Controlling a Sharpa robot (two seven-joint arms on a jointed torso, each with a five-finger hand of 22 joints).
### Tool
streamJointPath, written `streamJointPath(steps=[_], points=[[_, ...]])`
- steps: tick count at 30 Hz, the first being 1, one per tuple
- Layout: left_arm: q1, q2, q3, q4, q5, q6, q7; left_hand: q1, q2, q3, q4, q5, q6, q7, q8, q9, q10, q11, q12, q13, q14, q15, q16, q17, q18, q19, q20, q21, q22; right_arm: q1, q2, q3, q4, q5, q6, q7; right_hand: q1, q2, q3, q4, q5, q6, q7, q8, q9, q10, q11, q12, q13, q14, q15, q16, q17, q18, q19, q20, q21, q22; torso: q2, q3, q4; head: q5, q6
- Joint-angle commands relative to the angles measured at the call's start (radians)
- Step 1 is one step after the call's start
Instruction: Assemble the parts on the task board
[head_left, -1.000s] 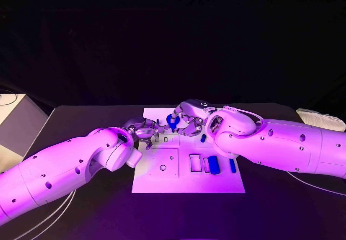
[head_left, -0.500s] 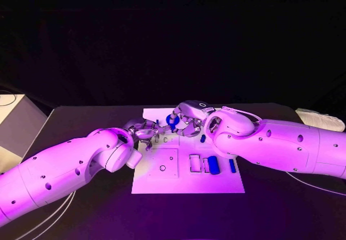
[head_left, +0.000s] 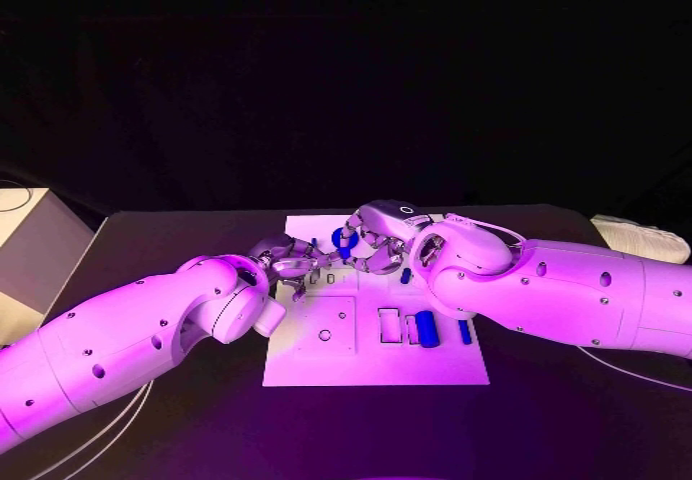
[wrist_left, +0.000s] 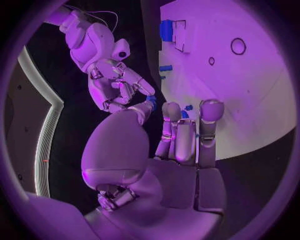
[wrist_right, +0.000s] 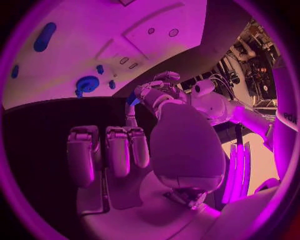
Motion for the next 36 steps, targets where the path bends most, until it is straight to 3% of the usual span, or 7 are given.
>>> streamJointPath(steps=[1, 9, 36], points=[[0.001, 0.001, 0.000, 0.000, 0.010, 0.011, 0.002, 0.017, 0.001, 0.017, -0.001, 0.003, -0.004, -0.004, 0.008, -0.005, 0.002, -0.005, 0.003, -0.002, 0.005, -0.005, 0.004, 0.001, -0.015, 0.002, -0.006, 0.004, 0.002, -0.001, -0.002, 0.001, 0.007, -0.016, -0.022, 0.006, -0.009, -0.002, -0.001, 0.007, 0.005, 0.009, 0.004, 0.004, 0.002, 0.067, 0.007, 0.003, 0.232, 0.091, 0.006, -0.003, 0.198, -0.005, 0.094, 0.005, -0.001, 0.240, 0.001, -0.0002, 0.0012, -0.001, -0.001], [0.000, -0.003, 0.001, 0.000, 0.016, 0.011, 0.001, 0.031, 0.004, 0.054, -0.001, 0.004, -0.008, -0.005, 0.014, -0.015, 0.000, -0.005, 0.002, -0.005, 0.004, -0.005, 0.004, 0.000, -0.015, -0.001, -0.006, 0.005, 0.004, -0.002, -0.008, 0.001, 0.013, -0.018, -0.032, 0.009, -0.009, -0.002, -0.001, 0.007, 0.004, 0.010, 0.004, 0.004, 0.003, 0.066, 0.007, 0.003, 0.231, 0.091, 0.006, -0.003, 0.197, -0.005, 0.095, 0.005, -0.001, 0.240, 0.000, -0.0007, 0.0017, -0.002, -0.003], [0.000, 0.001, 0.001, -0.001, 0.023, 0.018, 0.001, 0.030, 0.002, 0.058, 0.000, 0.002, -0.009, -0.004, 0.016, -0.017, 0.000, -0.004, 0.002, -0.005, 0.004, -0.005, 0.002, -0.002, -0.015, -0.001, -0.006, 0.004, 0.004, -0.004, -0.009, 0.001, 0.035, -0.018, -0.058, 0.032, -0.010, -0.002, -0.002, 0.009, 0.004, 0.011, 0.004, 0.004, 0.003, 0.067, 0.006, 0.004, 0.232, 0.091, 0.007, -0.003, 0.197, -0.006, 0.095, 0.006, 0.002, 0.242, 0.000, -0.0006, 0.0014, 0.001, -0.006]])
